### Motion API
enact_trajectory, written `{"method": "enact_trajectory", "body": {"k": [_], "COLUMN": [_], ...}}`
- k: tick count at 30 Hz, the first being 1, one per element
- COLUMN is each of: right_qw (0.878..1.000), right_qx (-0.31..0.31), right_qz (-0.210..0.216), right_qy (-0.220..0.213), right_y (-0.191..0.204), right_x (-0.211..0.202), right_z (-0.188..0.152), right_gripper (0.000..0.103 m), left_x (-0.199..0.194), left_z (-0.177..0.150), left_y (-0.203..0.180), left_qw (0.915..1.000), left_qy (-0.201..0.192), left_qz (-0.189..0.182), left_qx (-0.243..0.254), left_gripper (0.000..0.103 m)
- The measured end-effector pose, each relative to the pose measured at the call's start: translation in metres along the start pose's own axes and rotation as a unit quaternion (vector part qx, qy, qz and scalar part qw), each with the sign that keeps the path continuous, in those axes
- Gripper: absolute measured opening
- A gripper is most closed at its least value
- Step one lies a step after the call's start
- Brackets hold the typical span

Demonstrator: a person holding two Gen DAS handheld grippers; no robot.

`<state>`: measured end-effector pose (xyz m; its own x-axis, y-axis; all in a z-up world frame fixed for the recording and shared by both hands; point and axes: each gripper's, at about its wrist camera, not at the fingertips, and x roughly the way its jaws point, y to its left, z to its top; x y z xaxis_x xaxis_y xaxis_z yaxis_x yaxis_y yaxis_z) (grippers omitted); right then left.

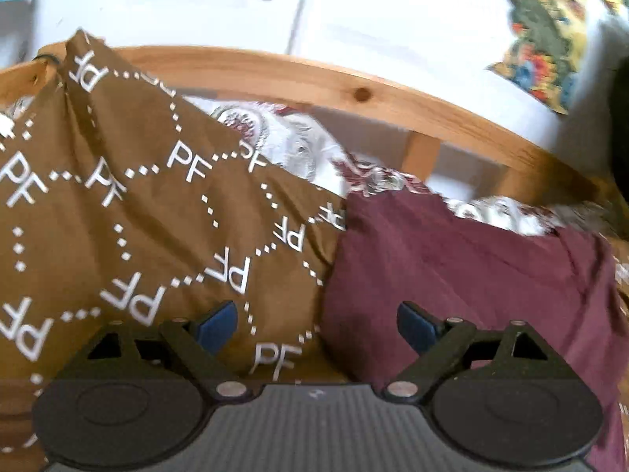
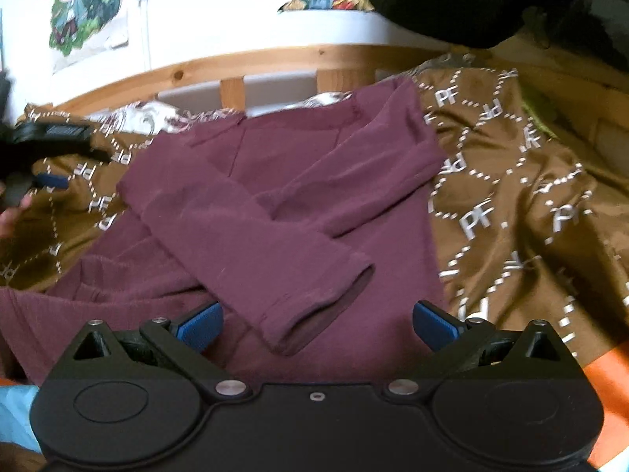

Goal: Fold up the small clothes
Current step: 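Lay the held sleeve across the shirt back and open the left tool, then grasp the shirt hem with the left tool while the right tool grasps the hem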

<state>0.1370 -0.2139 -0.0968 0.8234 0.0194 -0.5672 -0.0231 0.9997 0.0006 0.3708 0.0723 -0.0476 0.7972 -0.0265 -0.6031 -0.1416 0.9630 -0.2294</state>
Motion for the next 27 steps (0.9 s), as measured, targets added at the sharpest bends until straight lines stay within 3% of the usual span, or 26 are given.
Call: {"method": "enact_trajectory", "body": {"k": [3, 6, 11, 17, 20, 23, 27], "right_qw": [1.000, 1.000, 1.000, 1.000, 1.000, 1.000, 0.999], "right_qx": [-0.026, -0.023, -0.029, -0.018, -0.011, -0.009, -0.002], "right_qz": [-0.002, -0.002, -0.003, -0.009, -0.009, 0.002, 0.040], "right_qy": [-0.011, -0.001, 0.000, -0.003, -0.008, -0.011, 0.002], "right_y": [0.008, 0.007, 0.009, 0.003, -0.002, -0.007, -0.011], "right_x": [-0.004, -0.004, -0.005, -0.014, -0.025, -0.039, -0.054], "right_z": [-0.004, -0.009, -0.009, -0.005, 0.001, 0.006, 0.008], "right_gripper": [0.102, 0.102, 0.102, 0.102, 0.102, 0.102, 0.102], "left_x": [0.016, 0.035, 0.024, -0.023, -0.055, -0.095, -0.143], "left_z": [-0.002, -0.007, -0.013, -0.009, -0.007, -0.009, -0.023], "left_y": [-0.004, -0.005, 0.000, 0.010, 0.009, 0.000, -0.016], "left_qw": [0.9999, 0.9975, 0.9983, 0.9987, 0.9982, 0.9969, 0.9946], "left_qy": [0.014, 0.049, 0.038, 0.039, 0.022, 0.000, -0.012], "left_qz": [0.009, 0.045, 0.039, -0.009, -0.039, -0.077, -0.094], "left_qx": [-0.001, 0.025, 0.022, -0.032, -0.039, -0.015, 0.044], "left_gripper": [0.091, 0.090, 0.090, 0.095, 0.102, 0.102, 0.102]}}
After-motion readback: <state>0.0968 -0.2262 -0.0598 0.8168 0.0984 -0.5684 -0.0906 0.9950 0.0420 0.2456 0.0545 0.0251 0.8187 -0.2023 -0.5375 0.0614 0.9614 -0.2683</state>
